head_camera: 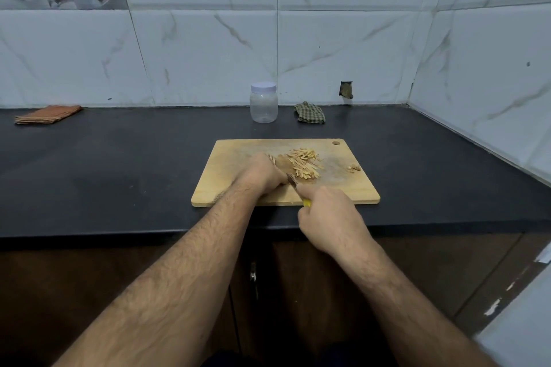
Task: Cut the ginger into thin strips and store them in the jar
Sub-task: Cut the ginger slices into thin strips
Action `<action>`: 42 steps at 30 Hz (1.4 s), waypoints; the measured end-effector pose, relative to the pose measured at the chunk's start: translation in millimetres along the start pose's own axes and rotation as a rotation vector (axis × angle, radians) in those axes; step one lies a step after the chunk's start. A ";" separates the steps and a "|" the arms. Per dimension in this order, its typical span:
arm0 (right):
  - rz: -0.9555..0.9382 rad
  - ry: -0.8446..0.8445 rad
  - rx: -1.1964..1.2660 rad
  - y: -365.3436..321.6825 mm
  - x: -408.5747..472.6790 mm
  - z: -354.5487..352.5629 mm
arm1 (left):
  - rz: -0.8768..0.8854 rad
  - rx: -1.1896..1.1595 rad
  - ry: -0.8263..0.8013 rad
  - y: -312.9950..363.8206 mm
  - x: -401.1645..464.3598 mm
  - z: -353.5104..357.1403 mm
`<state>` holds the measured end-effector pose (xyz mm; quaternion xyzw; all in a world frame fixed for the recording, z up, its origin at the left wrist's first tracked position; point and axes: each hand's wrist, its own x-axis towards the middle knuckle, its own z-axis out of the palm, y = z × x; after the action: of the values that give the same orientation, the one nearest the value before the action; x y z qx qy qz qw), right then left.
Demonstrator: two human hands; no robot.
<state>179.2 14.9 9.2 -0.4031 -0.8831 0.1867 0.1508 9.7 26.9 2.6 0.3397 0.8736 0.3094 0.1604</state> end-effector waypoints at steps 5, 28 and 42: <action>0.005 -0.030 -0.022 -3.4 4.0 -0.5 | -0.031 0.015 -0.006 3.2 0.4 -0.5; -0.043 0.001 -0.028 5.5 -3.9 1.5 | -0.021 -0.249 -0.024 -16.2 4.1 -18.7; -0.026 -0.067 0.016 6.5 35.8 -6.6 | 0.072 -0.052 0.218 -34.7 19.8 -31.3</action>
<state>163.7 47.8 16.2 -0.3838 -0.8913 0.2053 0.1267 -36.9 7.1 2.4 0.3309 0.8648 0.3726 0.0617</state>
